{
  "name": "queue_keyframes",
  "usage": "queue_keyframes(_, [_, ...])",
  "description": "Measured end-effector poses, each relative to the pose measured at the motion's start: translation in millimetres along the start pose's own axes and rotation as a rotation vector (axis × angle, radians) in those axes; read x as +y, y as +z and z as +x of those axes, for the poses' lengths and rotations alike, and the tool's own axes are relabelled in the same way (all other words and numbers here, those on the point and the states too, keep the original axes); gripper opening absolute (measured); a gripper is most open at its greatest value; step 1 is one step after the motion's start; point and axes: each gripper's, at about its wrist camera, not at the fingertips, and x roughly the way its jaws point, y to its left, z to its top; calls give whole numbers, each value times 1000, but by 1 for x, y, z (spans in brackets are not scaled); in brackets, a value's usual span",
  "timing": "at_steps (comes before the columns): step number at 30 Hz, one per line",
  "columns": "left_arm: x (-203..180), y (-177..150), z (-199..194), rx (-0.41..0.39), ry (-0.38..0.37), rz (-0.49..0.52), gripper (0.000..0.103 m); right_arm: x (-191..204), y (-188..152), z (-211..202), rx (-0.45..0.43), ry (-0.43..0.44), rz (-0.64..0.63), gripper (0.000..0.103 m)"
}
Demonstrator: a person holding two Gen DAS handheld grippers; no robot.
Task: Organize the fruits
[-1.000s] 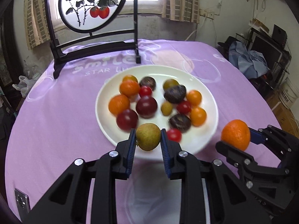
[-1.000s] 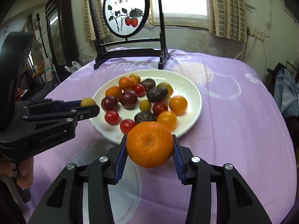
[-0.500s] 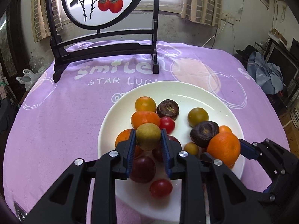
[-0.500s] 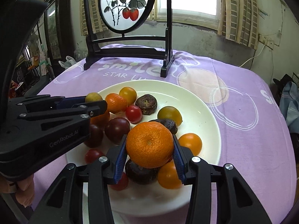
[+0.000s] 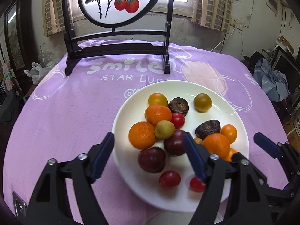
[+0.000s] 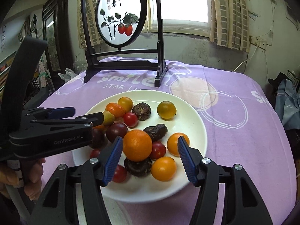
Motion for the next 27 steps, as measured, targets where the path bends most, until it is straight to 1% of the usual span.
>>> queue_keyframes(2, [0,-7,-11,-19,14,4,79,-2,-6,-11,-8,-3,4,68])
queue_keyframes(5, [3,-20,-24,-10,-17,-18,81,-3,-16,-25,-5,-27,-8,72])
queue_keyframes(7, [4,-31,-31,-2,-22,-22,83,-2,-26,-32,11,-63,-19,83])
queue_keyframes(9, [3,-41,-39,-2,-27,-16,85,-2,-38,-41,18,-74,-9,90])
queue_keyframes(10, [3,-47,-44,-6,-29,-15,86,-2,-43,-44,18,-70,-1,91])
queue_keyframes(14, [3,-72,-62,-14,-26,-9,89,2,-65,-55,40,-78,-1,92])
queue_keyframes(19, [4,-99,-77,0,-31,-6,91,10,-84,-68,16,-109,-34,96])
queue_keyframes(23, [2,-114,-80,7,-23,15,92,10,-95,-71,3,-106,-26,96])
queue_keyframes(27, [1,-124,-77,25,-13,23,92,8,-101,-66,17,-80,-10,96])
